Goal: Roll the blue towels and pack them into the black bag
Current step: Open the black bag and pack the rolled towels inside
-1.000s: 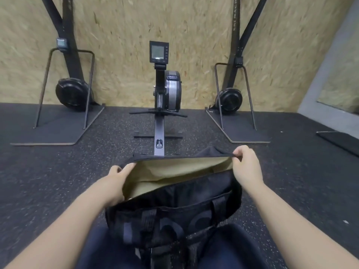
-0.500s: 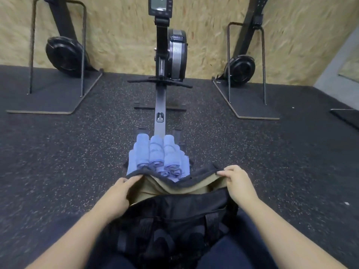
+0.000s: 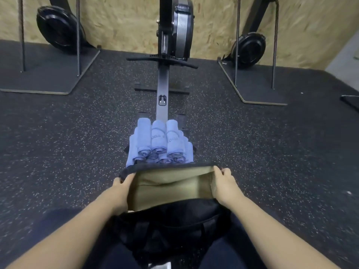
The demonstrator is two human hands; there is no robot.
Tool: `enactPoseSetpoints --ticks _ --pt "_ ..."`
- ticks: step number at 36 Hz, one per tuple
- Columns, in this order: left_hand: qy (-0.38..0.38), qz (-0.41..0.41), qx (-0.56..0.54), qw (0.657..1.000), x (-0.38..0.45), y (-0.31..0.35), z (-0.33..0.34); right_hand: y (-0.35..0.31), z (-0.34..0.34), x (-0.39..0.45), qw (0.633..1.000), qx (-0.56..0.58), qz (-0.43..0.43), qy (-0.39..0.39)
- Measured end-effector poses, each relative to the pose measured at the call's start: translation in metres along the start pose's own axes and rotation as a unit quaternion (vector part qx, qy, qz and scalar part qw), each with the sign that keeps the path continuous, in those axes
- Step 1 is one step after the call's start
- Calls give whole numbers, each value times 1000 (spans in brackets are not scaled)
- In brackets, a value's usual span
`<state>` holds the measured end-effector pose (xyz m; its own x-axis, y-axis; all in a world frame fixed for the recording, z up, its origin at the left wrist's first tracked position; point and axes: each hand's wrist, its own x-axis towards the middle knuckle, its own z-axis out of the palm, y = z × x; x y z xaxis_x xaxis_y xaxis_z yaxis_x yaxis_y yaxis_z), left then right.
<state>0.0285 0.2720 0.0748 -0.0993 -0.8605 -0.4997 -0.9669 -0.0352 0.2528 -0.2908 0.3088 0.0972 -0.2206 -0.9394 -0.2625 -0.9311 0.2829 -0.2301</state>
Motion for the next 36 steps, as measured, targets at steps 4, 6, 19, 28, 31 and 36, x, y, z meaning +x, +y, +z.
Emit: enactPoseSetpoints --ticks 4,6,19,28,31,36 --pt "63 38 -57 996 -3 0 1 1 6 -3 999 -14 5 32" --pt "75 70 -41 994 -11 -1 7 7 5 -4 999 -43 18 -7" --pt "7 57 -63 996 -17 -12 52 15 28 -14 990 -64 50 -114" --pt "1 65 -146 987 -9 -15 48 20 54 -30 984 -83 30 -156" --pt "-29 98 -107 989 -15 -11 50 25 49 -28 979 -65 56 -183" --pt "-36 115 -86 989 -25 -14 56 25 46 -34 971 -64 78 -218"
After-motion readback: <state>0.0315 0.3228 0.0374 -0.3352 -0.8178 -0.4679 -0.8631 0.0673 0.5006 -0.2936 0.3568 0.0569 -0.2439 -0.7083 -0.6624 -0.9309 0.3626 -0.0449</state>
